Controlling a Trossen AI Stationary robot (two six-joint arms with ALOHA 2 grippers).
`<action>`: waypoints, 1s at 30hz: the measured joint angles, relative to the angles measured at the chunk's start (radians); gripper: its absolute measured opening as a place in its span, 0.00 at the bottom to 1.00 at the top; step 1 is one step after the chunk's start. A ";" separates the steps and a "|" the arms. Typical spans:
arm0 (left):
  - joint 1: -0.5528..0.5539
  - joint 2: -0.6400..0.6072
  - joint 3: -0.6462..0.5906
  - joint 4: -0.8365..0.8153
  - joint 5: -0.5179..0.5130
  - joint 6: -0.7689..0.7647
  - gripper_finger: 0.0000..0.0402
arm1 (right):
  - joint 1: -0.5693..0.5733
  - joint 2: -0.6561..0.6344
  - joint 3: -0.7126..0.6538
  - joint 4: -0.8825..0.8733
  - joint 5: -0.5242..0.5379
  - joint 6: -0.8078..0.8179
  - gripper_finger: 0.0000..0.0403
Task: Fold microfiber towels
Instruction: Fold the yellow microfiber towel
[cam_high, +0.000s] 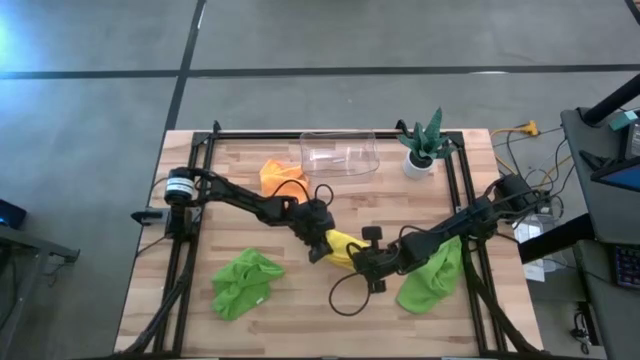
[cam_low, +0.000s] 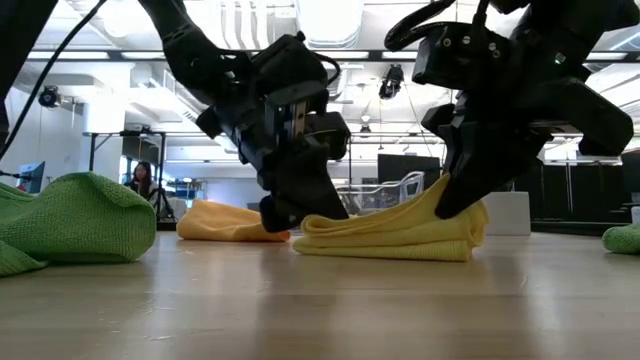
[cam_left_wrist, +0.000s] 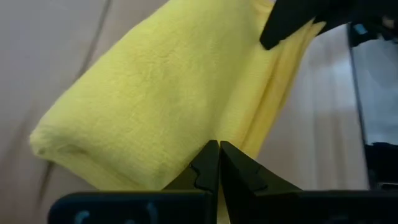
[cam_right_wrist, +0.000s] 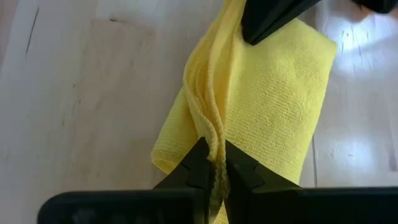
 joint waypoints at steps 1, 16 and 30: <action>0.000 0.000 0.000 -0.004 -0.006 0.004 0.00 | 0.000 0.000 0.000 -0.001 -0.001 0.013 0.06; 0.000 -0.016 0.000 -0.025 -0.052 0.007 0.00 | 0.008 -0.107 0.036 -0.016 -0.091 0.095 0.12; 0.002 -0.105 0.008 -0.009 -0.062 0.370 0.00 | 0.027 -0.037 -0.076 0.255 0.044 0.659 0.14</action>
